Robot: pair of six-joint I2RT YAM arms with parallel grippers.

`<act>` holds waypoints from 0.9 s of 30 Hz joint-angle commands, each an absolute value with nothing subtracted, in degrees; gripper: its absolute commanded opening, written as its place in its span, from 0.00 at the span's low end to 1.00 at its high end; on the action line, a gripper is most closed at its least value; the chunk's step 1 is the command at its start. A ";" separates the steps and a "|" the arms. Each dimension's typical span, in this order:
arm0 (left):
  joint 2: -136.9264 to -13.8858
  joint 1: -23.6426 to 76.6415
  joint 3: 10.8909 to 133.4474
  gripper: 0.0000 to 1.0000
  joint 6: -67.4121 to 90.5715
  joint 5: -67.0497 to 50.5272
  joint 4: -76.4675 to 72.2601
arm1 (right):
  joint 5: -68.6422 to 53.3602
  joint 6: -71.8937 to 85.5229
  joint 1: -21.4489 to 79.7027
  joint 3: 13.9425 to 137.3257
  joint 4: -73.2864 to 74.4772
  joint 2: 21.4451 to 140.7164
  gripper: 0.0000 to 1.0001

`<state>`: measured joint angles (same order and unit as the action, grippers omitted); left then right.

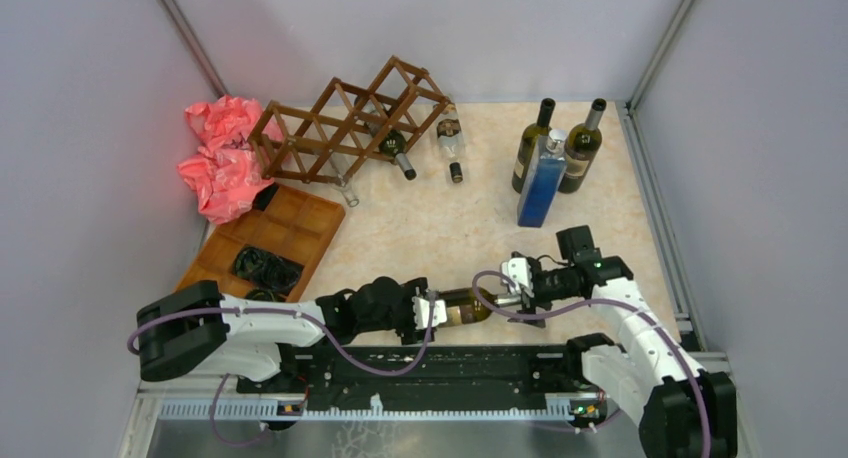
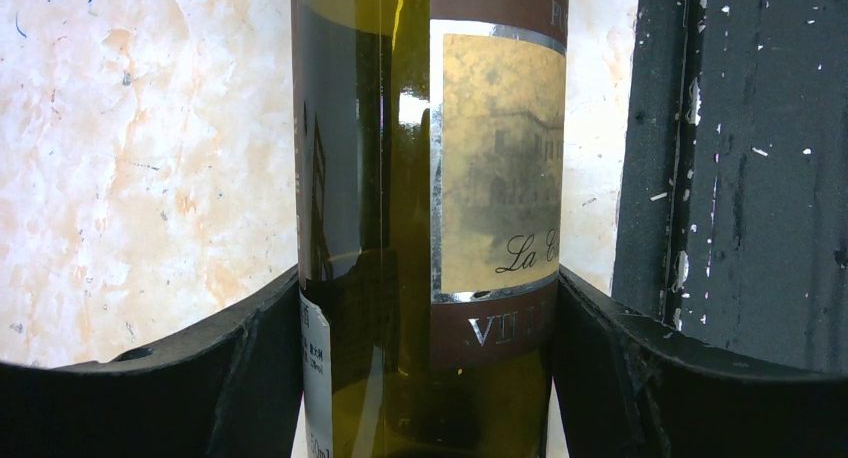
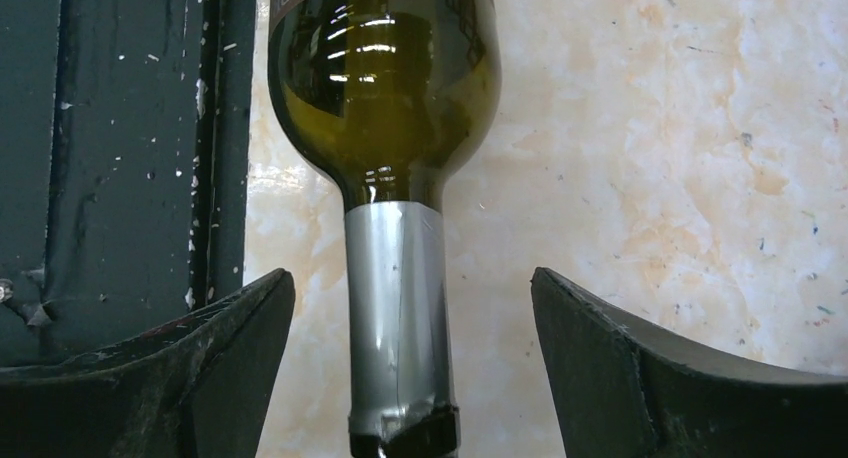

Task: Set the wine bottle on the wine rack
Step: Pick up the wine bottle from the center of the board.

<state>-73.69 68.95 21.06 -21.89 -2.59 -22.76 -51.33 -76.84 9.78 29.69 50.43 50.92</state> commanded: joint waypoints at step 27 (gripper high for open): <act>-74.95 68.55 23.79 0.00 -23.01 -3.07 -25.12 | -46.55 -60.87 25.54 31.18 35.98 54.32 0.56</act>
<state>-73.84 68.84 21.82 -24.10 -1.02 -20.32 -41.47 -62.61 24.29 28.18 37.47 55.20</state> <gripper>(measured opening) 0.811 0.539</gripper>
